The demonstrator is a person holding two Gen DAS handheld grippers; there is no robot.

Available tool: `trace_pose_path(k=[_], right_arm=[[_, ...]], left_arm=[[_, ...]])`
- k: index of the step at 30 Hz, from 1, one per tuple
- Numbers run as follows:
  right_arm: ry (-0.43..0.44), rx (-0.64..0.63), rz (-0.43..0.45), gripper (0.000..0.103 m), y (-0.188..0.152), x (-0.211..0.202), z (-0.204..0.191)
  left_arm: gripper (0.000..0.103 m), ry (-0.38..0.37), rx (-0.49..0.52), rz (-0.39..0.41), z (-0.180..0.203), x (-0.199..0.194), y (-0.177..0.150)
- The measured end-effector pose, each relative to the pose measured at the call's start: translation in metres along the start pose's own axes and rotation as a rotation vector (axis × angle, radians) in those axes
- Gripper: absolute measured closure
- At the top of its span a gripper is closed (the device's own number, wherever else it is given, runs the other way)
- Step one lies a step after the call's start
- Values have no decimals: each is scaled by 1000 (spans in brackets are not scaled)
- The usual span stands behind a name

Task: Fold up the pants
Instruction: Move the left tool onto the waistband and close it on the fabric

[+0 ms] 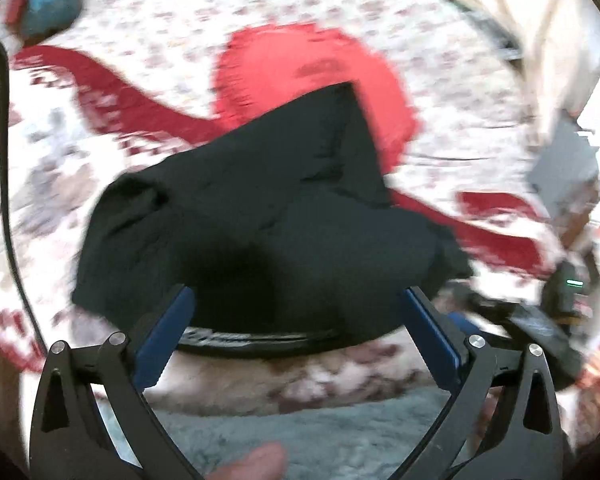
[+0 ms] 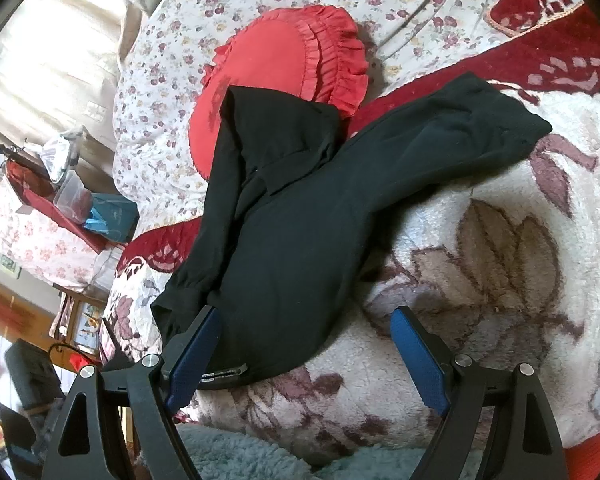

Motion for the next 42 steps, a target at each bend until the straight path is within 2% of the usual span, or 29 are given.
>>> trace_pose_path(k=[2,4,8,12,14,17,21,26,28,30,32,35,37,42], right_arm=[[1,1,-1,18,0,0,0],[0,0,-1,18,-1,0,0],[-1,1,-1,18,0,0,0],[-3,-2,-5,18,0,1,0],[-4,-3,-6,18,1,2,0],[-4,-1,-7,18,0,3,0],[-5,-4,-6,18,1,2,0],[-3,-2,-5,18,1,2,0],[-1,0,-3,18,1,3,1],[0,-1,-4,18,1,3,1],[-1,-3,-9,18,1,4,2],[-2,-4,-11,18,2,5,1],[-3,-2,-10,18,2,5,1],[-4,-2,-9,18,3,4,1]], left_arm=[[0,-108,-19,-22,1,-1,1],[0,-144,-22,-65,4,1,-2],[1,-200,21,-35,13,-8,-6],[1,-181,61,-5,12,-19,-5],[1,-171,90,39,9,-31,-2],[1,-205,112,87,0,-47,3],[1,-135,123,132,-30,-60,11],[1,12,9,111,-105,-56,4],[1,39,-160,102,-153,-51,-6],[1,18,-344,72,-192,-45,-18],[1,-5,-435,72,-210,-41,-25],[1,-56,-445,52,-209,-31,-28],[1,-108,-419,1,-199,-16,-30],[1,-88,-368,-54,-194,12,-37]])
Point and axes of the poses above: each gripper's, at about its wrist camera, not at the fingertips, and x roughly the way its jaws point, z to its right, y to its top, the point moved 3 cm from there along x, roughly the way its jaws point, and after that the axes turned 7 degrees about z, right-handed, at the moved point
